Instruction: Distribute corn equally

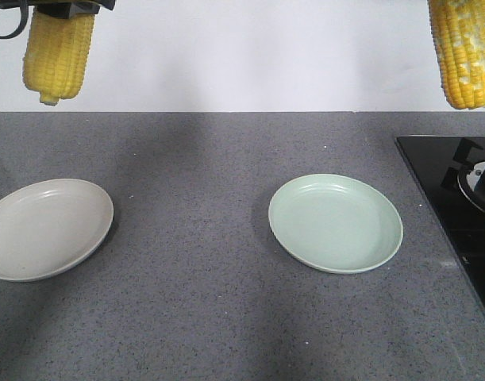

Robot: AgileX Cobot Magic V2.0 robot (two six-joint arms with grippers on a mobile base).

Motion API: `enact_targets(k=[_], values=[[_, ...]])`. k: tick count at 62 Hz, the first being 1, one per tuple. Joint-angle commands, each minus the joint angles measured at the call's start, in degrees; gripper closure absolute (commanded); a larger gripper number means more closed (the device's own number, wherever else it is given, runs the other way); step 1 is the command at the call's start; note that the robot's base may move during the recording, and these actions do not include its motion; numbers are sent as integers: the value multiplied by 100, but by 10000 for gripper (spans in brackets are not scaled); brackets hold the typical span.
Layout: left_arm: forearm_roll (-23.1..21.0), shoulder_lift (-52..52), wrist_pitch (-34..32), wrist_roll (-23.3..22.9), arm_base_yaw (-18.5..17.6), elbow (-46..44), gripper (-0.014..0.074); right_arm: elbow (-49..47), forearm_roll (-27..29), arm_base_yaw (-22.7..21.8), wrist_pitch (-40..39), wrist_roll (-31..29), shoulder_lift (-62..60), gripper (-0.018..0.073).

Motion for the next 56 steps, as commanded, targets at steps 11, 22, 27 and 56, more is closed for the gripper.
enact_targets(k=[11, 22, 27, 56], values=[[84, -198, -352, -32, -6, -158, 603, -148, -121, -27, -357, -41, -196, 568], [84, -198, -352, -32, -6, -158, 603, -148, -121, -27, -357, -41, -196, 568], [84, -198, -352, -32, -6, -158, 603, -148, -121, -27, -357, -41, -196, 568], [84, -198, -352, -32, -6, -158, 603, -148, -121, -27, -357, -41, -196, 568]])
